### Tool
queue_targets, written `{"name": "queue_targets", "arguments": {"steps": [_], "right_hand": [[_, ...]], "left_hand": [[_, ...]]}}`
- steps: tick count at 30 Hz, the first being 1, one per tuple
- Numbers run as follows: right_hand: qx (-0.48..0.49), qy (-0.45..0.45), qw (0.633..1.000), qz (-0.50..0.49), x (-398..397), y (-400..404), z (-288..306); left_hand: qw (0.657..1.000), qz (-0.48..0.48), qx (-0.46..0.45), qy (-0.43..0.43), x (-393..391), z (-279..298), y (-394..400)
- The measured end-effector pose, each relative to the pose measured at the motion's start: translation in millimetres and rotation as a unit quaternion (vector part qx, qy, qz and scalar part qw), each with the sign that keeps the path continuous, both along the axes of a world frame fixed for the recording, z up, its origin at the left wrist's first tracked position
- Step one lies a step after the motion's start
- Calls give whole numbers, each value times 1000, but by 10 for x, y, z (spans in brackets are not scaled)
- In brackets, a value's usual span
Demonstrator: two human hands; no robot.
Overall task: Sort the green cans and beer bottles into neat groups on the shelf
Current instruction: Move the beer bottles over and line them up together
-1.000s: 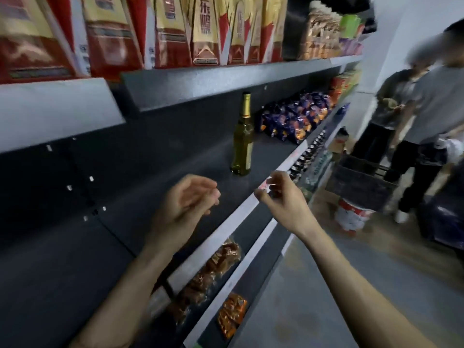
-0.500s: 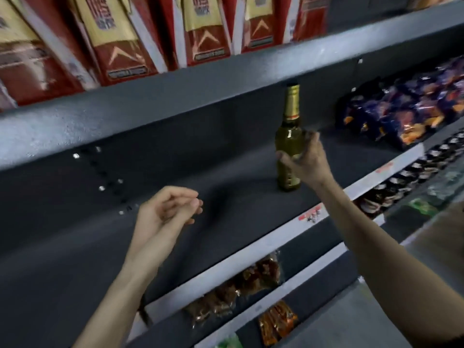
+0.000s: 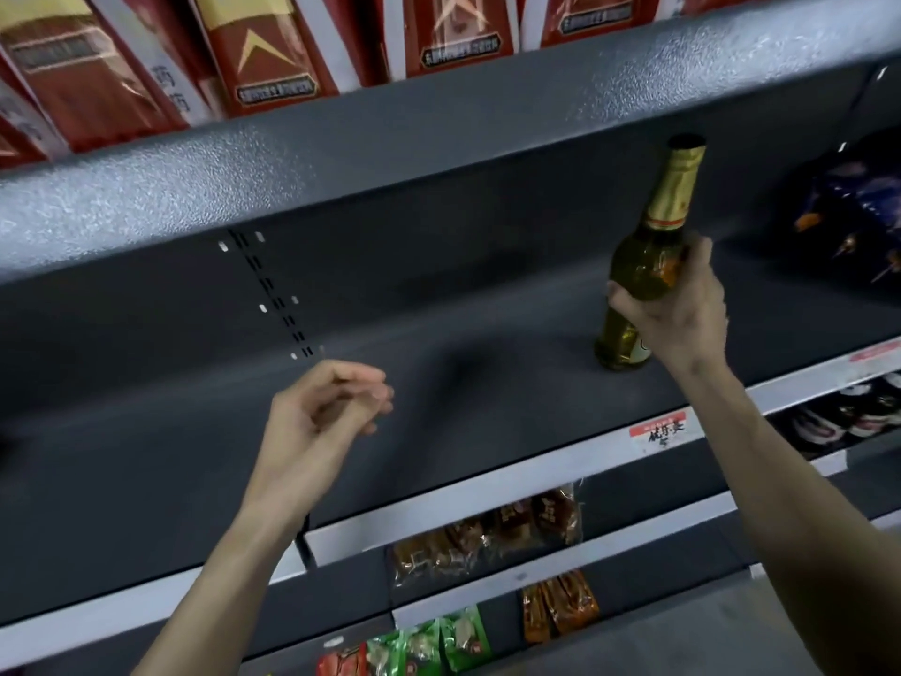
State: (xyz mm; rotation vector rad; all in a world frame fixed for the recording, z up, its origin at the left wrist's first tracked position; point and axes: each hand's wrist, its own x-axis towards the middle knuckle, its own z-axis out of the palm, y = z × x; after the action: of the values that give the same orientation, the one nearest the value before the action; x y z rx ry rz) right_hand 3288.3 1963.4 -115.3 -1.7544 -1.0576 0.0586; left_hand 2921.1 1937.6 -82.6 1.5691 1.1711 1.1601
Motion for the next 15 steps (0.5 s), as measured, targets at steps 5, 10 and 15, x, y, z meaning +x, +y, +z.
{"name": "queue_targets", "arguments": {"steps": [5, 10, 15], "right_hand": [[36, -8, 999, 38, -347, -425, -75], [79, -19, 992, 93, -843, -845, -4], [91, -49, 980, 170, -1619, -1209, 237]], "left_hand": [[1000, 1, -4, 12, -100, -96, -96], [1000, 7, -7, -2, -370, -153, -256], [999, 28, 13, -21, -957, -120, -514]]}}
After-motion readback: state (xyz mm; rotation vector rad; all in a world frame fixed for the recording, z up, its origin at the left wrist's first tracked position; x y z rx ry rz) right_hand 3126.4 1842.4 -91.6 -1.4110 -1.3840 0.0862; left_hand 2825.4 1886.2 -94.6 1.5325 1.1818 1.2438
